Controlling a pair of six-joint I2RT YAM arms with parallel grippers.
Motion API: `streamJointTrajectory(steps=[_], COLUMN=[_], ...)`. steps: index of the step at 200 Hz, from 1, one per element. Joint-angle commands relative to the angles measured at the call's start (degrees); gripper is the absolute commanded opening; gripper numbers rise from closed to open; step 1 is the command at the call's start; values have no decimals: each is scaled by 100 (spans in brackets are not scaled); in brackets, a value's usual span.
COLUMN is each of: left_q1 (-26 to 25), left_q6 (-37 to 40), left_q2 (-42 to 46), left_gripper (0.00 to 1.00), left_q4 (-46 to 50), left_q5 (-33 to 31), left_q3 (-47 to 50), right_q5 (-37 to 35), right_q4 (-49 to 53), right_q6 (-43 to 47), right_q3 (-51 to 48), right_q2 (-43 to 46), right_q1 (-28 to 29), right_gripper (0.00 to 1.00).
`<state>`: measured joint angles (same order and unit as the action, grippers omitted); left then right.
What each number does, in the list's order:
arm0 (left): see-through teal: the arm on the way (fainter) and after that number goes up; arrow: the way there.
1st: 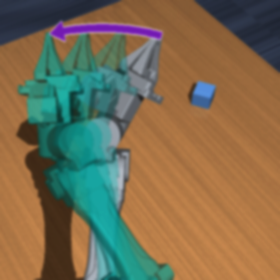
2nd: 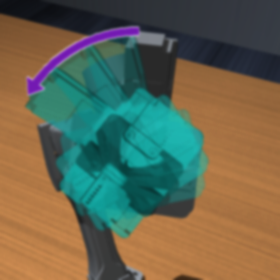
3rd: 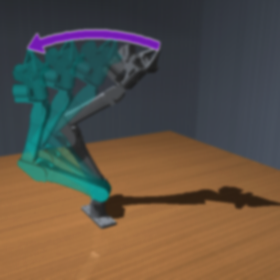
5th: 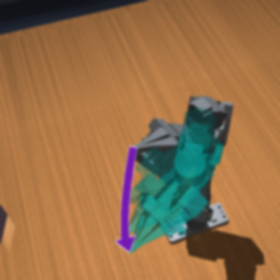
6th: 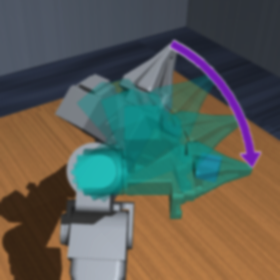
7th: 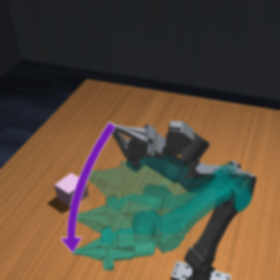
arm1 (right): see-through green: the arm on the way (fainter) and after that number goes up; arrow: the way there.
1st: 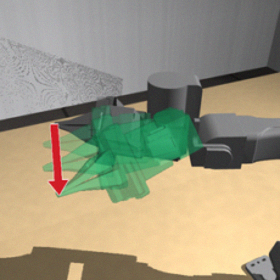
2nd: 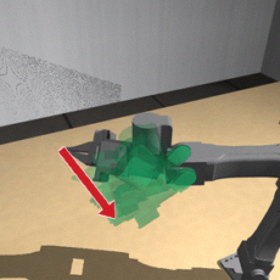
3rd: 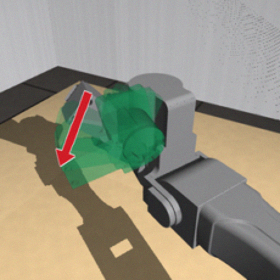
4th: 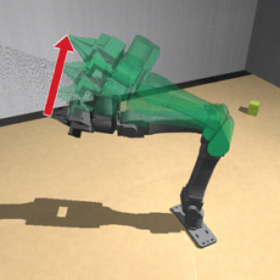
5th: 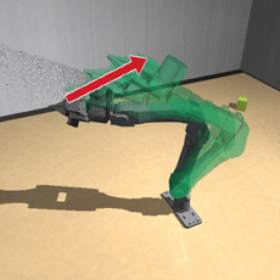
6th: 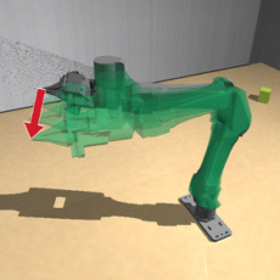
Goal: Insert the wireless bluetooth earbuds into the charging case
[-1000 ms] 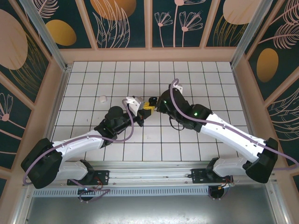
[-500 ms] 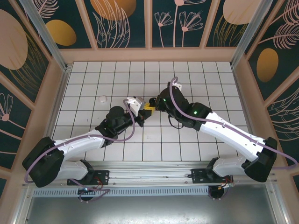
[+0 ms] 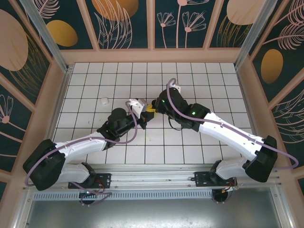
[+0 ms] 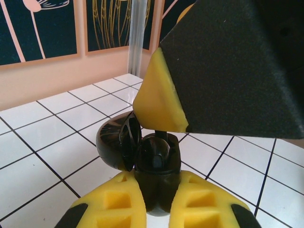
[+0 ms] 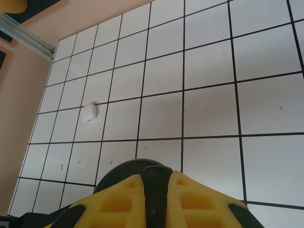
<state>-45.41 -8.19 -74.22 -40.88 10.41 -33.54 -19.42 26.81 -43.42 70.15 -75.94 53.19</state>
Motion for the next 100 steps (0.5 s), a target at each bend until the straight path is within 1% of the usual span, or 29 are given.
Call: streamJointTrajectory(steps=[1, 100], left_q1=[-35, -31], left_q6=[-72, -142], left_q2=[43, 56], left_gripper=[0, 0], left_q4=[-231, -296], left_q5=[80, -14], left_q3=[-94, -101], right_q5=[155, 433], right_q4=[-150, -62], right_q6=[101, -34], right_q3=[69, -112], right_q2=[-61, -22], right_q1=[-10, 111], right_gripper=[13, 16])
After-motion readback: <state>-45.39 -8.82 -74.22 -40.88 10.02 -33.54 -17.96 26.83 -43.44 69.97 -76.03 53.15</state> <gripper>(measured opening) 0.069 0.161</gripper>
